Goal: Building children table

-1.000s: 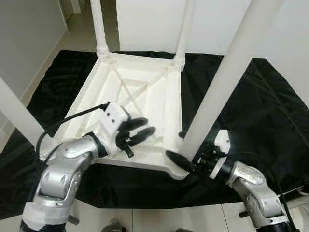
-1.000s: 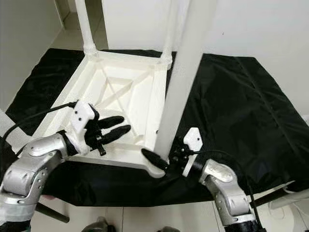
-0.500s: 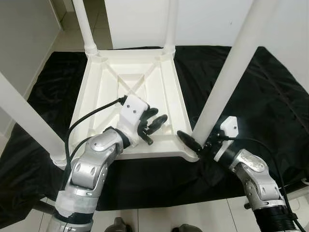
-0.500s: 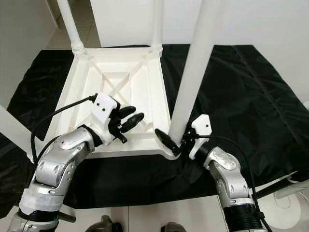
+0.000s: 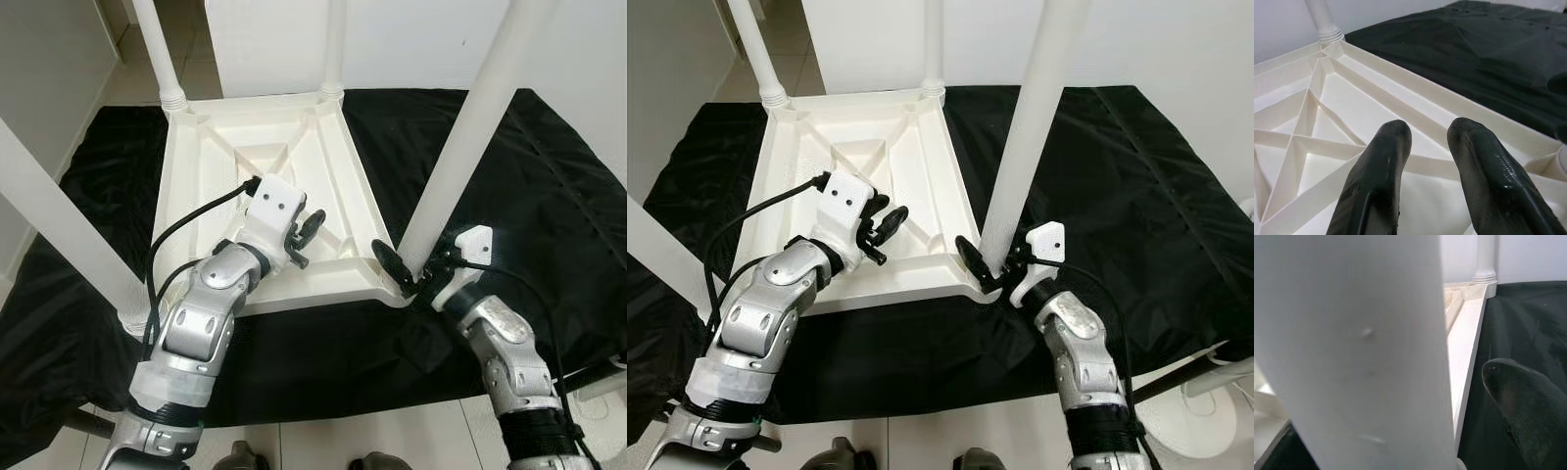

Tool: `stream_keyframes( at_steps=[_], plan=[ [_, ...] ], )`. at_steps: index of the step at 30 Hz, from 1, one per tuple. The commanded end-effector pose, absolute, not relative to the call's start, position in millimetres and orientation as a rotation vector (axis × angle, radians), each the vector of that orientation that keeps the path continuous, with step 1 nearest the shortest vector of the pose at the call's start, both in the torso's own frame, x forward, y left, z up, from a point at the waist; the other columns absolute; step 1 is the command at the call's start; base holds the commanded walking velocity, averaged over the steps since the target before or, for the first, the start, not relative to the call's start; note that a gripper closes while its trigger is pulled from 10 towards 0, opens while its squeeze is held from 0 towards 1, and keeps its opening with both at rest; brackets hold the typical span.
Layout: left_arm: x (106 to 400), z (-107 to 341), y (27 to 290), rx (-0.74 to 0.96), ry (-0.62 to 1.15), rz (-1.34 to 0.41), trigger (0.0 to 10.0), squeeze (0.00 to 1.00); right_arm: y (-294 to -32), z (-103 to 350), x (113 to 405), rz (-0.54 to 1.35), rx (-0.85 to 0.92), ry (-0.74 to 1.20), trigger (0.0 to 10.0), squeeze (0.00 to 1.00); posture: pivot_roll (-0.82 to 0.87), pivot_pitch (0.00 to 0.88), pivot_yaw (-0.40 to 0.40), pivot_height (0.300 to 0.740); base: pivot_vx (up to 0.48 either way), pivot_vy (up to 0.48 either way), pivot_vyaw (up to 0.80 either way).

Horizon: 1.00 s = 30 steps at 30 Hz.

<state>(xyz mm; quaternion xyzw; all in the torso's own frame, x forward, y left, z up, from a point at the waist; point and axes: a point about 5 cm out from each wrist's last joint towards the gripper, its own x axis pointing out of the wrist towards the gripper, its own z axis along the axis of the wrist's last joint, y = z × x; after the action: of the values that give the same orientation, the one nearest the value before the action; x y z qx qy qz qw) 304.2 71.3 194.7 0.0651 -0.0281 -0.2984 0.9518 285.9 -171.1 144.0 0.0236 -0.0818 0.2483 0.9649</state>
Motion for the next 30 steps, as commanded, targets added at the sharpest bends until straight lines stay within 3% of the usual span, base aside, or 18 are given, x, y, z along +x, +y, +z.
stream_keyframes(
  at_steps=[1, 6, 19, 30],
  plan=[
    [308, 197, 76, 0.131, -0.064, -0.539, 10.0, 0.0, -163, 146, 285, 0.51, 0.068, -0.169, 10.0, 0.0, -0.11, 0.069, 0.052, 0.74, 0.0, 0.0, 0.0],
    [301, 196, 65, 0.158, -0.089, -0.584, 10.0, 0.0, -153, 150, 283, 0.521, 0.009, -0.196, 10.0, 0.0, -0.09, 0.059, 0.036, 0.74, 0.0, 0.0, 0.0],
    [265, 175, 51, 0.178, -0.036, -0.959, 10.0, 0.0, -181, 152, 290, 0.62, -0.128, -0.134, 10.0, 0.0, -0.1, 0.04, 0.013, 0.74, 0.0, 0.0, 0.0],
    [264, 178, 52, 0.189, -0.08, -0.922, 10.0, 0.0, -205, 151, 296, 0.587, -0.15, -0.105, 10.0, 0.0, -0.09, 0.022, 0.001, 0.74, 0.0, 0.0, 0.0]
  ],
)
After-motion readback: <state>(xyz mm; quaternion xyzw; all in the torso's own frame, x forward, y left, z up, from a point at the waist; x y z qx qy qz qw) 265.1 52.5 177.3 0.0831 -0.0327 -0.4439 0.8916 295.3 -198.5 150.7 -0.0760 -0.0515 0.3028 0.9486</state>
